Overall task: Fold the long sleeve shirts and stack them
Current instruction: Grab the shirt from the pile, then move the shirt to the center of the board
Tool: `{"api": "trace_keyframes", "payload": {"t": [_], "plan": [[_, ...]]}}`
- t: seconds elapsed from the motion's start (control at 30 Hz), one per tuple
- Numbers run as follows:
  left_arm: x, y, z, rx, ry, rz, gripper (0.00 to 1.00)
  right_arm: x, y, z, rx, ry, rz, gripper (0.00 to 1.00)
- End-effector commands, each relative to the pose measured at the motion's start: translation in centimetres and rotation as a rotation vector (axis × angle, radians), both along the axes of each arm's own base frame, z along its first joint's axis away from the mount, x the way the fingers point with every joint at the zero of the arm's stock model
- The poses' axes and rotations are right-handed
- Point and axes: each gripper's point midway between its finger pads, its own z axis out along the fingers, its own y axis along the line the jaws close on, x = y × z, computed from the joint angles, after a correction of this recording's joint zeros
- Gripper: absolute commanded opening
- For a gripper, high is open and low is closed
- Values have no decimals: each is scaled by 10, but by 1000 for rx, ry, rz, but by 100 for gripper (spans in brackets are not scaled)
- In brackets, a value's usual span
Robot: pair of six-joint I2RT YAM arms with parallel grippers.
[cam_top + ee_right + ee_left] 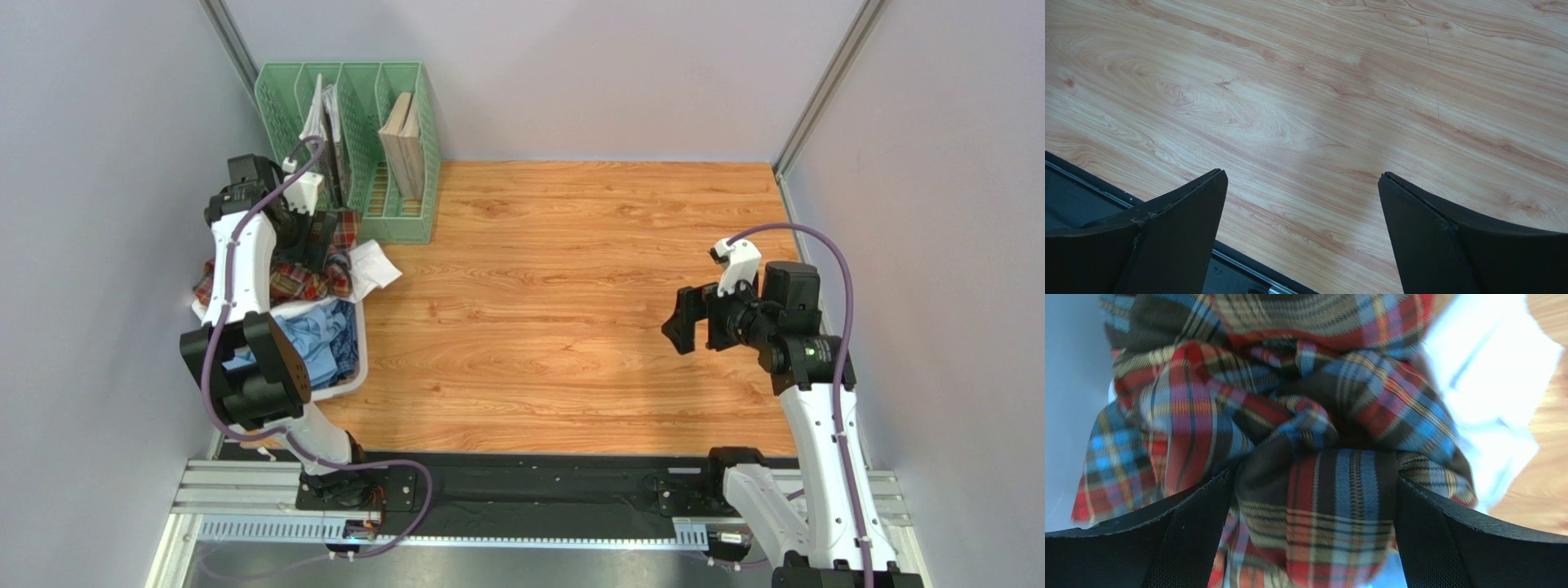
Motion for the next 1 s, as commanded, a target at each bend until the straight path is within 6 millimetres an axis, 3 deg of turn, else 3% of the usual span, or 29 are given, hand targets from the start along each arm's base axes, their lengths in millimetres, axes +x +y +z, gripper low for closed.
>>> {"api": "trace_keyframes", "payload": {"t": [0.0, 0.1, 0.17, 0.3, 0.33, 0.4, 0.43, 0.5, 0.53, 0.6, 0.63, 0.7, 0.73, 0.77, 0.8, 0.83, 0.93, 0.97], "plan": [[17, 23, -4, 102, -40, -7, 92, 3, 2, 9, 3, -37, 23, 100], [11, 10, 9, 49, -57, -34, 55, 2, 3, 8, 5, -34, 30, 100], [7, -8, 29, -25, -93, -61, 2, 1, 4, 9, 7, -37, 37, 99], [-7, -35, 97, -87, -241, -111, 0, 1, 6, 10, 17, -38, 42, 97], [-6, -47, 124, -109, -307, -151, 0, 2, 6, 11, 17, -41, 40, 97], [-16, -68, 153, -123, -355, -200, 0, 3, 5, 12, 19, -45, 36, 97], [-16, -92, 177, -125, -407, -270, 0, 3, 5, 13, 21, -46, 34, 97], [-22, -123, 196, -153, -439, -332, 0, 5, 5, 13, 29, -46, 33, 97], [-24, -155, 213, -161, -476, -417, 0, 5, 6, 15, 38, -47, 35, 97], [-23, -189, 223, -169, -486, -491, 0, 7, 4, 15, 47, -36, 23, 97], [-29, -223, 244, -189, -535, -566, 0, 8, 3, 18, 54, -41, 18, 97], [-24, -258, 255, -226, -558, -631, 0, 9, -2, 18, 68, -29, -4, 98], [-34, -286, 283, -263, -630, -693, 0, 9, -1, 19, 88, -24, -2, 98], [-28, -305, 284, -278, -627, -724, 0, 10, -5, 20, 98, -22, -20, 98], [-37, -329, 294, -311, -650, -783, 0, 10, -7, 20, 110, -17, -29, 98], [-47, -338, 325, -352, -740, -808, 0, 11, -10, 22, 128, -18, -45, 98], [-61, -372, 356, -493, -817, -890, 0, 12, -18, 25, 159, -16, -75, 98], [-70, -372, 364, -527, -838, -896, 0, 13, -19, 27, 165, -20, -82, 98]]}}
